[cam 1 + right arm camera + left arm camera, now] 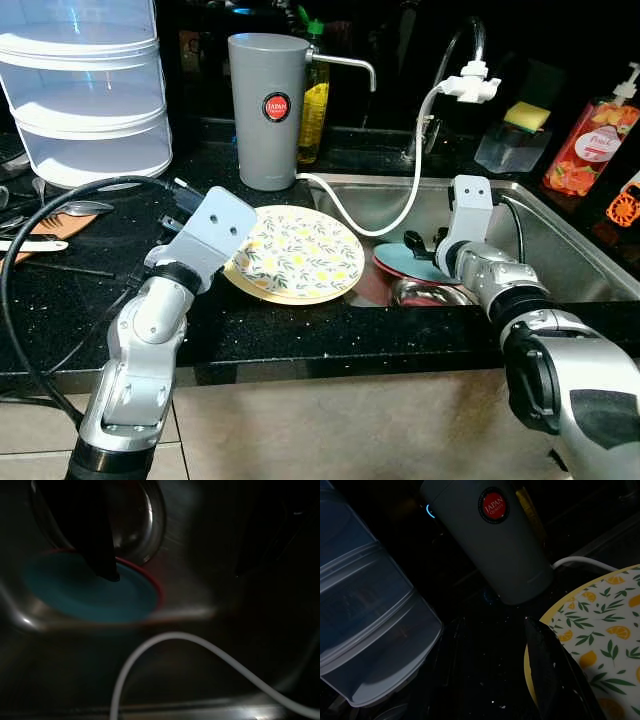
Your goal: Kitchen organization
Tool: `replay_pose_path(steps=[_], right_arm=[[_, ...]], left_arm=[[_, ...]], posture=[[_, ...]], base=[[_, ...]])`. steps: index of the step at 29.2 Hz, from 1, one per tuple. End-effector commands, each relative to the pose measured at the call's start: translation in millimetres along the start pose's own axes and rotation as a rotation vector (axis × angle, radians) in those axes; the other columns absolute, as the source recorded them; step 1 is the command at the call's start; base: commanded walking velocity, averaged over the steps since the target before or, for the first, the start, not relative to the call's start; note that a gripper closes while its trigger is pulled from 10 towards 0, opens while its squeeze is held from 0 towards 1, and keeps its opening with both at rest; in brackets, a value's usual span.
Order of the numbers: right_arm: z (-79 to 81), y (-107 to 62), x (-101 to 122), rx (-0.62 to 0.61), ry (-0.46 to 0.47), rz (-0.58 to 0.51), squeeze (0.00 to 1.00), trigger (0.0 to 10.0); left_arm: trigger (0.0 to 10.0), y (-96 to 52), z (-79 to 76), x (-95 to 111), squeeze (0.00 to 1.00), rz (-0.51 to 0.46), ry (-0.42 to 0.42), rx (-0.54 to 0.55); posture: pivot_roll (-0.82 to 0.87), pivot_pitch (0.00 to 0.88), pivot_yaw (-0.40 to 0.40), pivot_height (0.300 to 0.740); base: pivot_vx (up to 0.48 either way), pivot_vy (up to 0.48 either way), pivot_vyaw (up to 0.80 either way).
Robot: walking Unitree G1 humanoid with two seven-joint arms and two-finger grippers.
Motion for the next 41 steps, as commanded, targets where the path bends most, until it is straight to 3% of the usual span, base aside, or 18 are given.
replay_pose_path(steps=[1,7,8,10,11,12,15,17,20,22,25,29,31,32,34,36,40,41], right_arm=[[-9.4,-3.0,20,-0.024,0.011,-0.085,0.00,10.0],[-18.6,-6.2,31,-0.090,-0.024,-0.171,0.00,10.0],[-16.4,-7.9,38,-0.075,-0.029,-0.231,0.00,10.0],[5.4,-14.9,54,0.058,-0.003,-0.400,0.00,10.0],[5.4,-14.9,54,0.058,-0.003,-0.400,0.00,10.0],[22.8,-23.1,59,0.156,0.030,-0.490,0.00,10.0],[35.2,-32.2,63,0.214,0.065,-0.558,0.00,10.0],[57.4,-49.8,69,0.309,0.108,-0.634,0.00,10.0],[74.0,-64.0,69,0.371,0.115,-0.668,0.00,10.0],[81.7,-69.8,66,0.391,0.095,-0.674,0.00,10.0],[77.9,-68.3,61,0.344,0.106,-0.665,0.00,10.0],[73.8,-73.5,60,0.313,0.135,-0.671,0.00,10.0],[72.2,-78.7,60,0.292,0.149,-0.675,0.00,10.0],[72.2,-78.7,60,0.292,0.149,-0.675,0.00,10.0],[72.1,-80.6,59,0.283,0.148,-0.666,0.00,10.0],[72.1,-80.4,57,0.279,0.142,-0.651,0.00,10.0],[71.7,-80.2,56,0.277,0.137,-0.646,0.00,10.0],[70.5,-79.5,54,0.273,0.133,-0.639,0.00,10.0]], left_arm=[[10.0,2.0,-4.4,4,0.00,-0.020,-0.015,-0.013],[10.0,6.5,-0.4,4,0.00,-0.019,-0.014,-0.006],[10.0,8.2,-2.5,4,0.00,-0.013,-0.035,-0.027],[10.0,11.1,-8.2,10,0.00,-0.021,-0.137,-0.076],[10.0,11.1,-8.2,10,0.00,-0.021,-0.137,-0.076],[10.0,12.9,-9.6,17,0.00,-0.042,-0.230,-0.078],[10.0,13.9,-9.5,20,0.00,-0.056,-0.305,-0.064],[10.0,14.3,-10.2,24,0.00,-0.075,-0.373,-0.042],[10.0,12.3,-18.8,26,0.00,-0.086,-0.387,-0.068],[10.0,9.6,-30.3,24,0.00,-0.080,-0.367,-0.117],[10.0,7.1,-42.8,12,0.00,-0.017,-0.345,-0.186],[10.0,6.9,-44.4,7,0.00,0.005,-0.331,-0.198],[10.0,4.4,-45.2,5,0.00,0.001,-0.236,-0.212],[10.0,4.4,-45.2,5,0.00,0.001,-0.236,-0.212],[10.0,-3.2,-48.5,-2,0.00,0.025,-0.160,-0.290],[10.0,-9.6,-40.7,-8,0.00,0.047,-0.085,-0.347],[10.0,-12.8,-33.2,-11,0.00,0.060,-0.052,-0.371],[10.0,-18.9,-25.6,-14,0.00,0.068,0.022,-0.416]], posture=[[0.19,0.096,-0.121,0.740],[0.19,0.098,-0.118,0.740],[0.19,0.098,-0.118,0.740],[0.18,0.099,-0.110,0.740],[0.18,0.099,-0.110,0.740],[0.18,0.099,-0.110,0.740],[0.18,0.098,-0.105,0.740],[0.17,0.095,-0.096,0.740],[0.17,0.093,-0.092,0.740],[0.17,0.093,-0.092,0.740],[0.16,0.088,-0.087,0.740],[0.15,0.079,-0.084,0.740],[0.15,0.079,-0.084,0.740],[0.15,0.079,-0.084,0.740],[0.15,0.075,-0.083,0.740],[0.15,0.076,-0.086,0.740],[0.15,0.076,-0.086,0.740],[0.15,0.076,-0.092,0.740]], base=[[0.000,0.000,0.00],[0.000,0.000,0.00],[0.000,0.000,0.00],[0.000,0.000,0.00],[0.000,0.000,0.00],[0.000,0.000,0.00],[0.000,0.000,0.00],[0.000,0.000,0.00],[0.000,0.000,0.00],[0.000,0.000,0.00],[0.000,0.000,0.00],[0.000,0.000,0.00],[0.000,0.000,0.00],[0.000,0.000,0.00],[0.000,0.000,0.00],[0.000,0.000,0.00],[0.000,0.000,0.00],[0.000,0.000,0.00]])
Point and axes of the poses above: a point about 5 cm out from each wrist's last joint towards the gripper, its own y axis pointing out of the wrist towards the gripper, its own x axis along the axis of the wrist's last joint, z = x × y, the point moved 4 cm from there along y, pointing out of the wrist towards the gripper, and after that the axes turned 10 degrees about -y, right-handed, at the moved point
